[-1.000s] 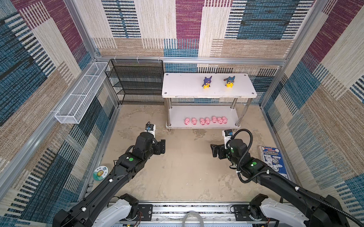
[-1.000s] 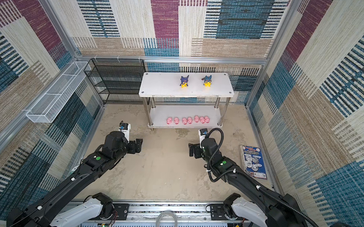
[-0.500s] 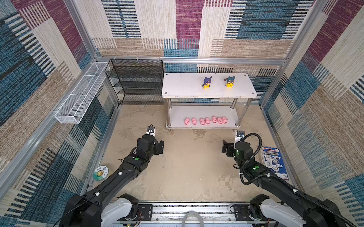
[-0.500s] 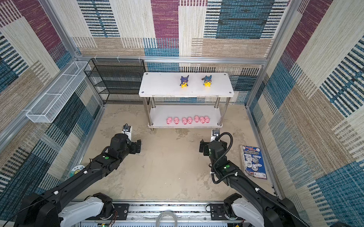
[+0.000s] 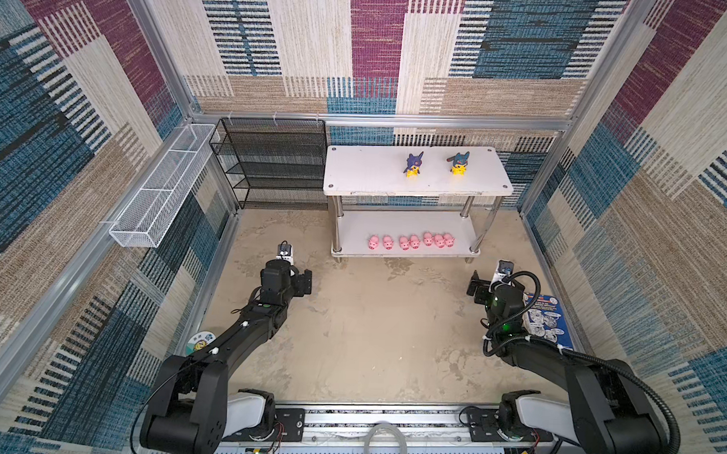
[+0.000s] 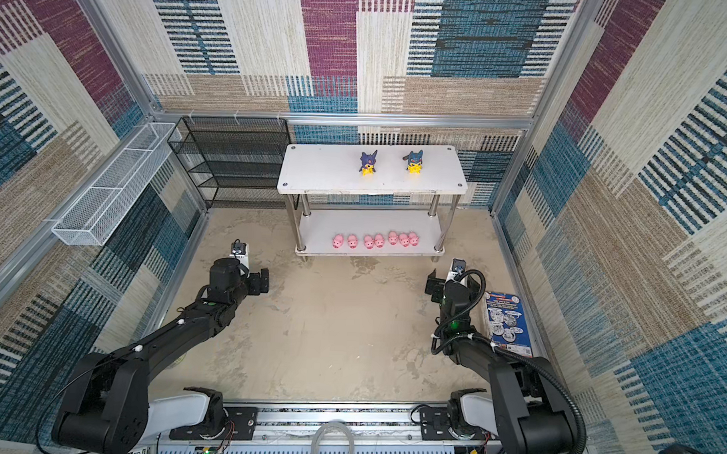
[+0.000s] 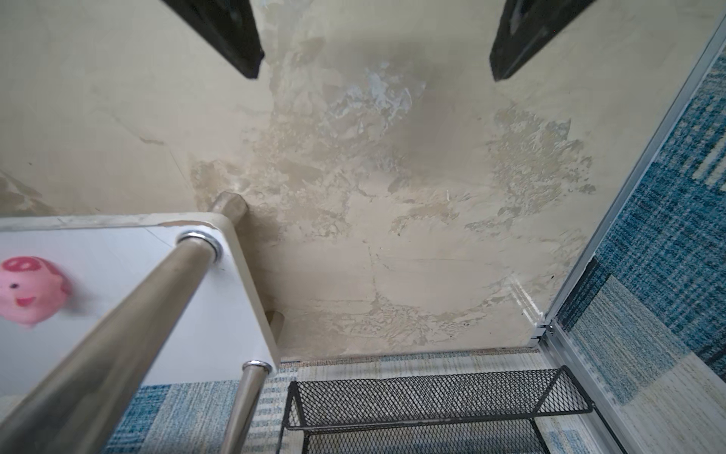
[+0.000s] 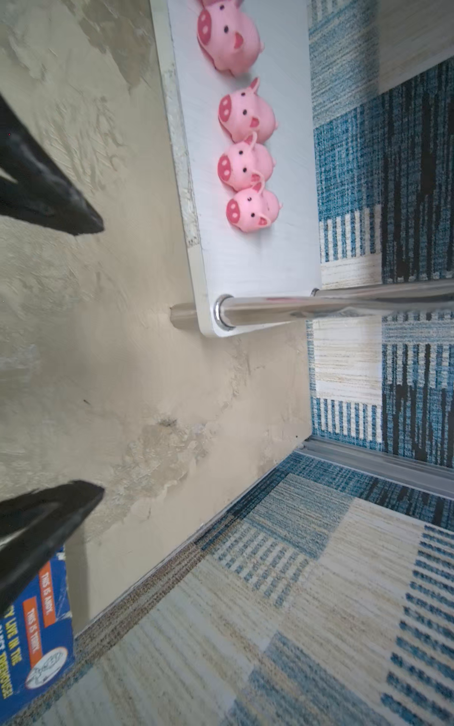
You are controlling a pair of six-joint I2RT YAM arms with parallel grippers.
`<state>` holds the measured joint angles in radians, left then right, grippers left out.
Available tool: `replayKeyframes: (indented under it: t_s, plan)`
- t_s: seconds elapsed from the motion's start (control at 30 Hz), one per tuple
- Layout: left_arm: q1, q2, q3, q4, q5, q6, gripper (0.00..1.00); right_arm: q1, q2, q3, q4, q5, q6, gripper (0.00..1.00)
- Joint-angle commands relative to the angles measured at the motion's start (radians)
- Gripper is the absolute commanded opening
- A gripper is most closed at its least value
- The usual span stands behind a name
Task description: Place and organize the plastic toys onto the shelf
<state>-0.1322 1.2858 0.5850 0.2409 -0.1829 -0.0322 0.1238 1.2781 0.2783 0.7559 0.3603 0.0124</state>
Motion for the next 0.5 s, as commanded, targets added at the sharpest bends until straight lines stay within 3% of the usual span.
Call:
replayKeyframes:
  t_s: [0.0, 0.23, 0.37, 0.47]
  plan:
    - [0.047, 0.021, -0.005, 0.121, 0.088, -0.002, 0.96, -0.032, 0.047, -0.012, 0.21, -0.047, -0.02, 1.0]
    - [0.121, 0.024, -0.057, 0.219, 0.088, 0.027, 0.96, -0.068, 0.156, 0.013, 0.296, -0.1, -0.017, 1.0]
    - [0.133, 0.048, -0.098, 0.299, 0.088, 0.03, 0.96, -0.088, 0.22, -0.031, 0.449, -0.157, -0.004, 1.0]
    - [0.136, 0.083, -0.134, 0.392, 0.09, 0.03, 0.96, -0.096, 0.218, -0.022, 0.423, -0.206, -0.01, 1.0]
